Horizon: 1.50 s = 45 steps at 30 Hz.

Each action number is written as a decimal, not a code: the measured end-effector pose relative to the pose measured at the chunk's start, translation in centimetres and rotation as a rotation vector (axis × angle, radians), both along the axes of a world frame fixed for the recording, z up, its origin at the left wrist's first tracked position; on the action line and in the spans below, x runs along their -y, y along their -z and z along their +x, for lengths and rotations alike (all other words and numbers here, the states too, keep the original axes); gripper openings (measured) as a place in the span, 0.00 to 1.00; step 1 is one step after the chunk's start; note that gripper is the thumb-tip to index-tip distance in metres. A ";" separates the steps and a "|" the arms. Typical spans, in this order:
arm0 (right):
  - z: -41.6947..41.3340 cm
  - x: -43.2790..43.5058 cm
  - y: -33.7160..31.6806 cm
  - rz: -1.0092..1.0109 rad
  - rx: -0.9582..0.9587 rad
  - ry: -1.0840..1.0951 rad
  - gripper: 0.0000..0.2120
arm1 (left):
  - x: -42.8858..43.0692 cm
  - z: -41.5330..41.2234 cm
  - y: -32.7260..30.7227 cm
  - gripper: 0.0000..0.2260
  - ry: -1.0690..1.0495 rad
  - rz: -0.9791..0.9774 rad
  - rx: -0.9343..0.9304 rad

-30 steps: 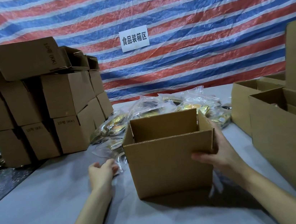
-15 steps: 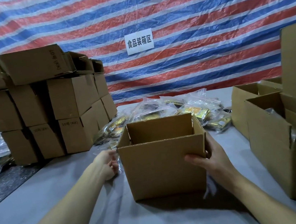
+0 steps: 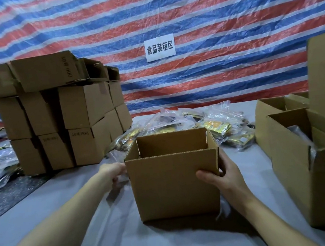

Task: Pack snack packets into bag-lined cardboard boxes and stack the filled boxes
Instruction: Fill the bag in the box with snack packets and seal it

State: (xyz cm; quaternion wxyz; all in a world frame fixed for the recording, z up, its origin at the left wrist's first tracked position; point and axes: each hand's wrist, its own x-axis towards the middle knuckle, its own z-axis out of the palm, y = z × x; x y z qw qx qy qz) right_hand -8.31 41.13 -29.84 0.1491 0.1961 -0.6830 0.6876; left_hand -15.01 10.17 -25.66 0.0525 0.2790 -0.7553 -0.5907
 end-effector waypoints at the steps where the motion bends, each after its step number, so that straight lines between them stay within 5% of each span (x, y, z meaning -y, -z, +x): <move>1: -0.1 0.0 0.0 -0.007 0.001 0.001 0.44 | 0.0 0.1 -0.7 0.07 0.012 -0.148 -0.015; 11: 0.1 0.0 0.1 -0.024 0.015 -0.032 0.46 | -0.5 2.8 -10.2 0.09 0.268 -0.848 -0.287; 21: 0.3 -0.3 0.1 -0.001 0.012 -0.105 0.42 | -1.5 6.9 -19.2 0.06 0.335 -1.216 -0.340; 30: 0.1 -0.3 0.2 0.005 0.018 -0.131 0.43 | -4.4 8.6 -23.5 0.10 0.098 -1.122 -0.840; 33: 0.1 -0.3 0.2 0.014 0.011 -0.124 0.45 | -5.6 9.1 -24.1 0.11 0.076 -1.223 -1.002; 45: 0.0 -0.4 0.1 0.006 -0.020 -0.116 0.44 | -10.3 10.6 -22.1 0.12 0.529 -1.558 -1.342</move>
